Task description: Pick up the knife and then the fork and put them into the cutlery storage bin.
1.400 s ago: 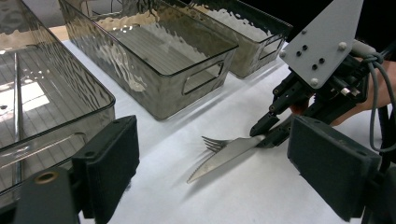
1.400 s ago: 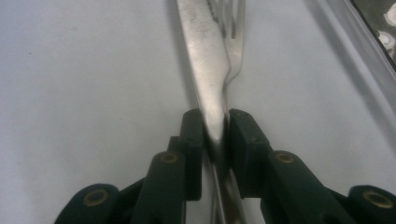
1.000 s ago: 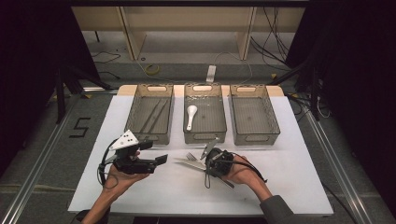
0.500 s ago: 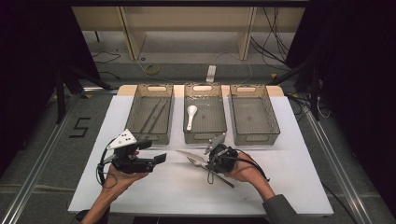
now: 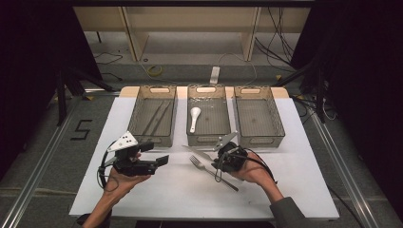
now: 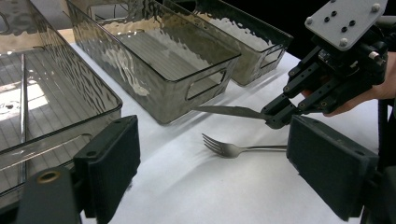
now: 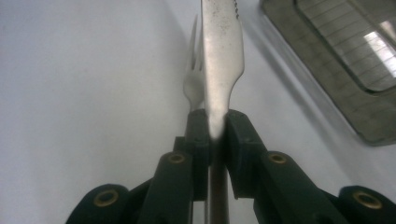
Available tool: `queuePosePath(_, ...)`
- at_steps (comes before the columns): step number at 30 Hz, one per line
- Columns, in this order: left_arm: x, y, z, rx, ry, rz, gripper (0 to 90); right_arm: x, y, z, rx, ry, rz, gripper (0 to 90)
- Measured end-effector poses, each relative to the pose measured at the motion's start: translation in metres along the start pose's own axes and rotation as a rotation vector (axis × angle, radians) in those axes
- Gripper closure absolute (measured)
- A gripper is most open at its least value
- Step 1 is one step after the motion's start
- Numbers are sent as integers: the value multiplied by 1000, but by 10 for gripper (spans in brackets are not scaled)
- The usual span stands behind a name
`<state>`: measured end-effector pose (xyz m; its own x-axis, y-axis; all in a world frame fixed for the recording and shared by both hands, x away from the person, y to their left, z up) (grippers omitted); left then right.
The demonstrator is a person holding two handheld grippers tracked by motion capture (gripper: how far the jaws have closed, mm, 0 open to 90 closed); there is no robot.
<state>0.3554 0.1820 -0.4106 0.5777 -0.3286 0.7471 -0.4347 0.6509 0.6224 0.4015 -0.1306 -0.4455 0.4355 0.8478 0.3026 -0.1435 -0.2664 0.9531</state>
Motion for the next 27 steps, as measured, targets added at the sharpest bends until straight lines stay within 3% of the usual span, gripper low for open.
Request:
queuePosePath(9, 0, 3, -3, -4, 18, 26, 160, -6, 15, 10, 10, -34, 56, 810)
queuePosePath(17, 0, 3, -3, 0, 21, 33, 158, -16, 42, 25, -5, -107, 136, 810)
queuePosePath(22, 0, 4, -4, 4, 22, 34, 158, -24, 67, 45, -29, -176, 217, 810)
queuePosePath(27, 0, 4, -4, 7, 26, 45, 158, -29, 94, 70, -67, -239, 254, 810)
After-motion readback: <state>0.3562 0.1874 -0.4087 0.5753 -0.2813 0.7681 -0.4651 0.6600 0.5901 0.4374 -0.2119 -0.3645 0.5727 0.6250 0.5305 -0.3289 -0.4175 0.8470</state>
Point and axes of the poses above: each handheld gripper's, and its own axes: y roughly backward along the jaws, x roughly out of its top, z roughly to its right, the point moved 1 cm from there along -y, roughly forward along the jaws, and after that the axes turned 15 degrees about -z, right-handed, at the moved point
